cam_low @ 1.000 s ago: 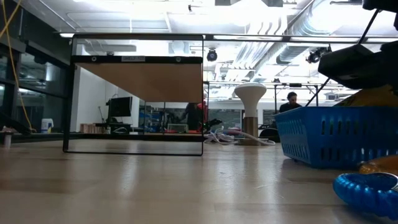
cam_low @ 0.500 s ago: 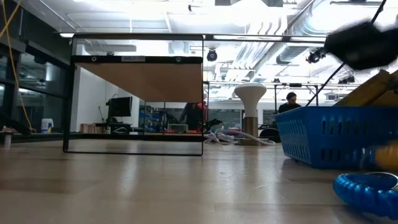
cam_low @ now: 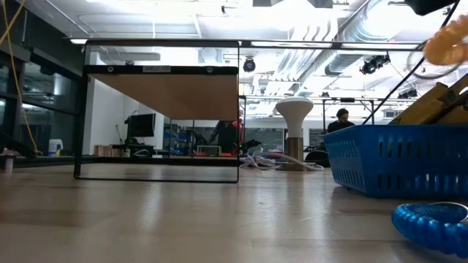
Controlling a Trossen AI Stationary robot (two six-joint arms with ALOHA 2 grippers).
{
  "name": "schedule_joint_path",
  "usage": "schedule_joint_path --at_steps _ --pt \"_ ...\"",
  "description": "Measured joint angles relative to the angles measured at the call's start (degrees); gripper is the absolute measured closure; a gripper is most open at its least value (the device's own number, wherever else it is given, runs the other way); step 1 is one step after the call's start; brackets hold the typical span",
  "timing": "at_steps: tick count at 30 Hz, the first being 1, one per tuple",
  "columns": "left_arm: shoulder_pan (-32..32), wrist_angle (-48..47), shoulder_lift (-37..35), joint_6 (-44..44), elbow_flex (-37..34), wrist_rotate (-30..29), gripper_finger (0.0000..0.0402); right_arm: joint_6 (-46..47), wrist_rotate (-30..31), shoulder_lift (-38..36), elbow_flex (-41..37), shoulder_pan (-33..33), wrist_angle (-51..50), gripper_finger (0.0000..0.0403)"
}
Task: Pick & Place Office Desk Supplies
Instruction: Put the yellow spiral keychain into the yellow bin
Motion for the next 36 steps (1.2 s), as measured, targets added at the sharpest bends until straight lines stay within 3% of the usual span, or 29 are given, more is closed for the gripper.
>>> schedule_joint_path --at_steps 9,25,36 --pt "0.0 0.0 0.0 0.0 0.0 0.0 0.0325 3.6 -0.1 0.0 0.0 1.7 -3.8 0.0375" --pt "0.0 0.0 0.0 0.0 0.0 0.0 0.0325 37.9 -0.3 0.0 0.0 14.5 -22.3 0.0375" --pt "0.0 0.0 0.0 0.0 0.0 0.0 0.0325 55.2 5.4 -0.7 0.0 22.2 -28.6 0.0375"
